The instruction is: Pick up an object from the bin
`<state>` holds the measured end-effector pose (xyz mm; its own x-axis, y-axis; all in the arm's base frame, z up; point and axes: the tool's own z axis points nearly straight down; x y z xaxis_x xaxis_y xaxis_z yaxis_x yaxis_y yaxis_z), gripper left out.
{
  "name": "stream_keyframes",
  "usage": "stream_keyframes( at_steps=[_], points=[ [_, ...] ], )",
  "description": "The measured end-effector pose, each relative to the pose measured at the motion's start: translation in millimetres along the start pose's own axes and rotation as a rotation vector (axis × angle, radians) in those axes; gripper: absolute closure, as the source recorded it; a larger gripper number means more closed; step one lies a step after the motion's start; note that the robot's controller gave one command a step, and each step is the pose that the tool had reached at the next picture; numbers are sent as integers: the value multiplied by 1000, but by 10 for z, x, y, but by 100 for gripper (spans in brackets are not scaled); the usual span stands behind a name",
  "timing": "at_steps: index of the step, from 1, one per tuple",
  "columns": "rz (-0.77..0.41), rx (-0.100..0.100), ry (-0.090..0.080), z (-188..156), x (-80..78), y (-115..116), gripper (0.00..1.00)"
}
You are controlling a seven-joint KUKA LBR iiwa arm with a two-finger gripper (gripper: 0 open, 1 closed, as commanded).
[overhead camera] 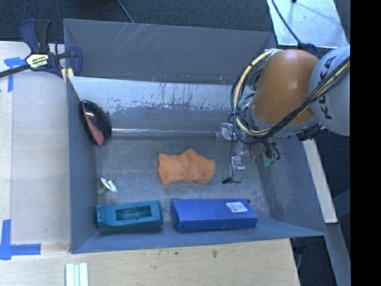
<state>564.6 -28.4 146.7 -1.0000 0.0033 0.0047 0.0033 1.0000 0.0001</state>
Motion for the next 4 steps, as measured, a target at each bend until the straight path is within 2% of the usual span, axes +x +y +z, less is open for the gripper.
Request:
stream_keyframes(
  at_steps=[1,2,3,4],
  points=[
    [-1,0,-8,-48,-15,0,0],
    [-71,2,-17,319,-363,173,0],
    [-40,0,-8,653,-298,440,100],
    [-40,0,-8,653,-298,440,100]
  ],
)
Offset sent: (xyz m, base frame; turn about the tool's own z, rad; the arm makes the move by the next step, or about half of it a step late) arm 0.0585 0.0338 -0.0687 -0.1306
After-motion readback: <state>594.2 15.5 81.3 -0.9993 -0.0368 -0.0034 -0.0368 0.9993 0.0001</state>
